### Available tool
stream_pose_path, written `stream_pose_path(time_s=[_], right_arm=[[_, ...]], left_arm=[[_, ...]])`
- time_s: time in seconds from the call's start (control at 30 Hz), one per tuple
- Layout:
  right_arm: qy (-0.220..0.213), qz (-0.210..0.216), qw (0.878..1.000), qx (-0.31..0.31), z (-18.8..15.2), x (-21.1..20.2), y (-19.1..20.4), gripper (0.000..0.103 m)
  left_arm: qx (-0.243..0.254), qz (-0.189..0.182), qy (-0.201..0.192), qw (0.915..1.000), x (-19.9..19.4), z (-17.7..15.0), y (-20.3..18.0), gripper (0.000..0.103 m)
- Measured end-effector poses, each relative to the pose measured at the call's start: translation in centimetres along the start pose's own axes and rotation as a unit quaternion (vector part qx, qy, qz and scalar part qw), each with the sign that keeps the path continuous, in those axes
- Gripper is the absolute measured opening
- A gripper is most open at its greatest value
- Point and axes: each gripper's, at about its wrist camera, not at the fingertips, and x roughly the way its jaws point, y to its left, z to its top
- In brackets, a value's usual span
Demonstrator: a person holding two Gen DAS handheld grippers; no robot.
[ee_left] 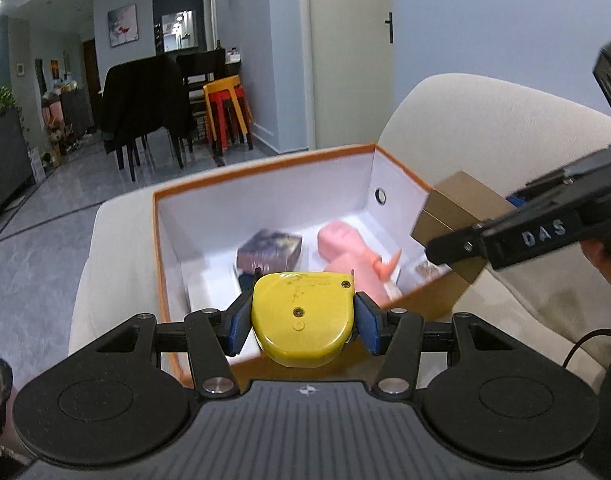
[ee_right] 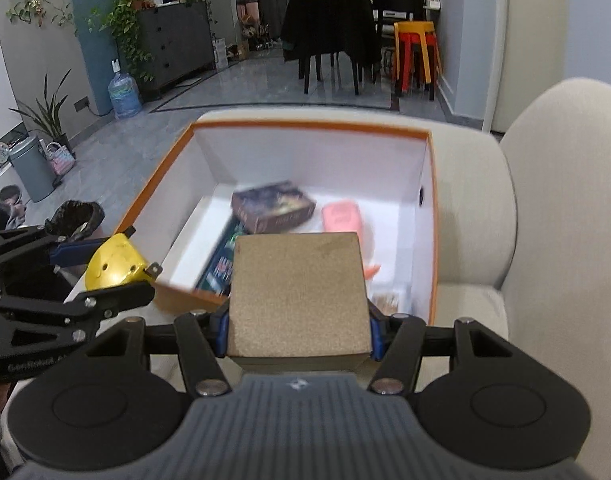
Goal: Organize rigid objects
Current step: 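Lift and carry the brown cube and tape measure over the shoebox with both tools, then lower the cube and tape measure into the shoebox and open both tools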
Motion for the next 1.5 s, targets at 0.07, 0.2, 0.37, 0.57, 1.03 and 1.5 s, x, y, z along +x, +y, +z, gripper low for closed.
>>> stream_pose_path(time_s=[0.07,0.2,0.37,0.57,1.03,1.5], right_arm=[[-0.009,-0.006,1.000,-0.001,1.2,0.2,-0.4,0.059],[-0.020,-0.013,1.000,-0.002,3.7,0.7,-1.0,0.059],[-0.022,-0.023,0.999,-0.009,6.4,1.6,-1.5,0.059],[-0.021,-0.027,0.999,-0.014,9.1,3.3,-2.0,0.059],[0.045,-0.088,0.991,-0.087,9.2,12.4,-1.8,0.059],[0.097,-0.244,0.910,-0.321,7.3,18.7,1.9,0.059]], left_arm=[[0.004,0.000,-0.004,1.0000,0.4,0.8,0.0,0.061],[0.009,-0.001,-0.010,0.9999,1.7,2.4,0.3,0.061],[0.012,-0.002,-0.018,0.9998,3.5,4.3,1.1,0.061],[0.020,0.000,-0.015,0.9997,6.0,5.8,1.8,0.061],[0.024,0.004,0.024,0.9994,10.6,4.9,2.7,0.061],[0.022,0.025,0.044,0.9984,11.1,4.5,4.0,0.061]])
